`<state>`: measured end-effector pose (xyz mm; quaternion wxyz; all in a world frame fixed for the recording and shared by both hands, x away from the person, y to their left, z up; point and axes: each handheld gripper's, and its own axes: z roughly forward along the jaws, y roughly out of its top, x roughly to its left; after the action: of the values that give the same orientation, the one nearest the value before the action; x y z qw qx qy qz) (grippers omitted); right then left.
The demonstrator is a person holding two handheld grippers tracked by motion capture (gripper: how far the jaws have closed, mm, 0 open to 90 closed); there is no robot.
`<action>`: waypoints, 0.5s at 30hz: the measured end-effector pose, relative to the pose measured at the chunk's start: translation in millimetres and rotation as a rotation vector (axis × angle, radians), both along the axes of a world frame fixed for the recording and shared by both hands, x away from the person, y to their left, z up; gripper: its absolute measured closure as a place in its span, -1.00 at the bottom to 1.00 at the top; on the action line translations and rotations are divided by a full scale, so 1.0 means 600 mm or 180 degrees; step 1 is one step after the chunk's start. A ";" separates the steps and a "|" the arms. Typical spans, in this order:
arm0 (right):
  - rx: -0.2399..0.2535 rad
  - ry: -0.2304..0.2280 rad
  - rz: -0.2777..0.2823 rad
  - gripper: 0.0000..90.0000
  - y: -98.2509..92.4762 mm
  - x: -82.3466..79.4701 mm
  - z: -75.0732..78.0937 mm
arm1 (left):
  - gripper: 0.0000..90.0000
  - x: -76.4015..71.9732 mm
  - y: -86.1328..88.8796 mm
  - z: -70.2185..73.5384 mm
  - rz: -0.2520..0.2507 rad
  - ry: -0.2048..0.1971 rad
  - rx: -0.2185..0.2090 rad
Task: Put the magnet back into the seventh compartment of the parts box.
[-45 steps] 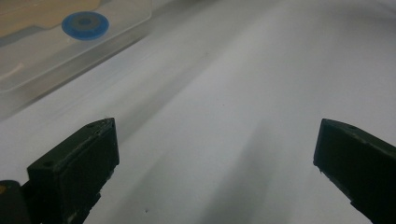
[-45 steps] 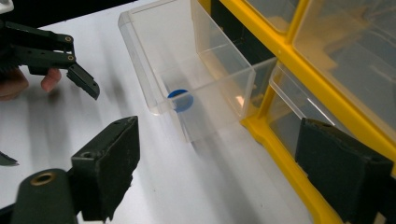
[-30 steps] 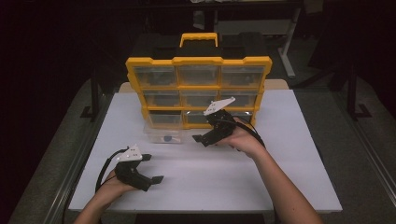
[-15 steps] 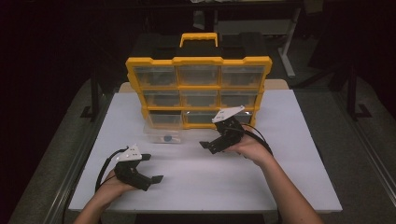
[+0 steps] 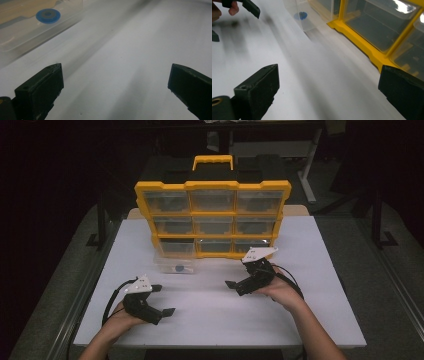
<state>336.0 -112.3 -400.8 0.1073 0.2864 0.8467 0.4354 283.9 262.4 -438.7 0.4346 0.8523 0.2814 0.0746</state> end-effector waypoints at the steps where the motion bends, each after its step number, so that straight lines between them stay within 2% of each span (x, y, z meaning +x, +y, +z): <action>1: -0.0007 0.0006 -0.0001 -0.94 -0.003 -0.003 -0.001 | -1.00 0.000 0.000 0.000 -0.0002 -0.0002 0.0008; 15: 0.0102 -0.0030 -0.0109 -0.94 -0.042 -0.039 -0.017 | -1.00 -0.001 -0.001 0.000 -0.0010 0.0001 0.0005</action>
<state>312.4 -137.7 -411.1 0.1141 0.3005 0.8341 0.4484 283.4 261.8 -438.9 0.4340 0.8531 0.2801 0.0740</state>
